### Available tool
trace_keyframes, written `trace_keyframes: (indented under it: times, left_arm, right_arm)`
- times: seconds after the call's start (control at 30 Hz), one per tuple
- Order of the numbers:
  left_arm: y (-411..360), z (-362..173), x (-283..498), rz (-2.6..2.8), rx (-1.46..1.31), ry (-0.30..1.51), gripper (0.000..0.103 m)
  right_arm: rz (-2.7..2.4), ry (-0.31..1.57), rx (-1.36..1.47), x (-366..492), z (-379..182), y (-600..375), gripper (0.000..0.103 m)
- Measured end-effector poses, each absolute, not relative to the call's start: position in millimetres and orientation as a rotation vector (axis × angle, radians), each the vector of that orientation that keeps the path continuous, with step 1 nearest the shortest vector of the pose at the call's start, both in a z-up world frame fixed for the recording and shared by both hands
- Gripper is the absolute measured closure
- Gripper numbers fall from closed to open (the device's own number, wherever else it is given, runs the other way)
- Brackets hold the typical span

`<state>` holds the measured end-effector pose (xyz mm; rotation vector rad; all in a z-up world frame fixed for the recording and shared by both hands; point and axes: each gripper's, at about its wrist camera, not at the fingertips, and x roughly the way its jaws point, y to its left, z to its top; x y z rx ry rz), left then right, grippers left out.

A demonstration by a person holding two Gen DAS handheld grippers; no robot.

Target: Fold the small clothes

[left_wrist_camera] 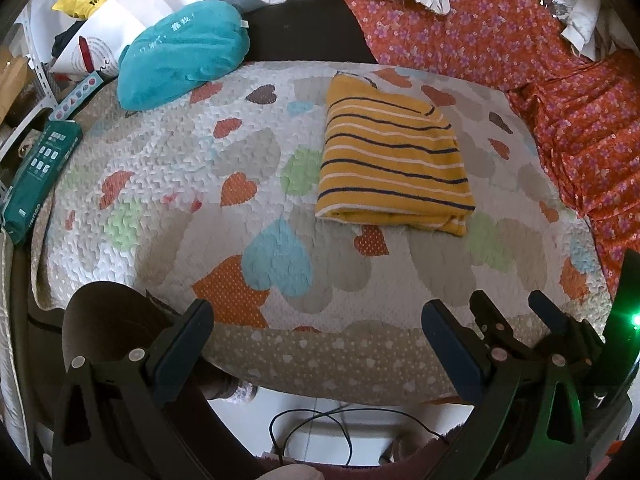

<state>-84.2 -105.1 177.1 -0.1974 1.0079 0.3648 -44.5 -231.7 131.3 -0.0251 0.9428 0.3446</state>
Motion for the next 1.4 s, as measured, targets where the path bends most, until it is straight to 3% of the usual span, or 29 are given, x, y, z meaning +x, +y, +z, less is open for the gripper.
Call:
trace_keyframes:
  times: [0.6, 1.4]
  left_arm:
    - [-101.8, 167.7, -82.1, 0.367, -0.221, 1.049, 0.0]
    - [-63.0, 150.8, -23.2, 0.369, -0.262, 1.144, 0.0]
  right_arm:
    - [0.347, 0.97, -0.022, -41.7, 127.3, -230.0, 0.022]
    - [0.361, 0.973, -0.152, 5.3, 126.8, -194.4, 0.021]
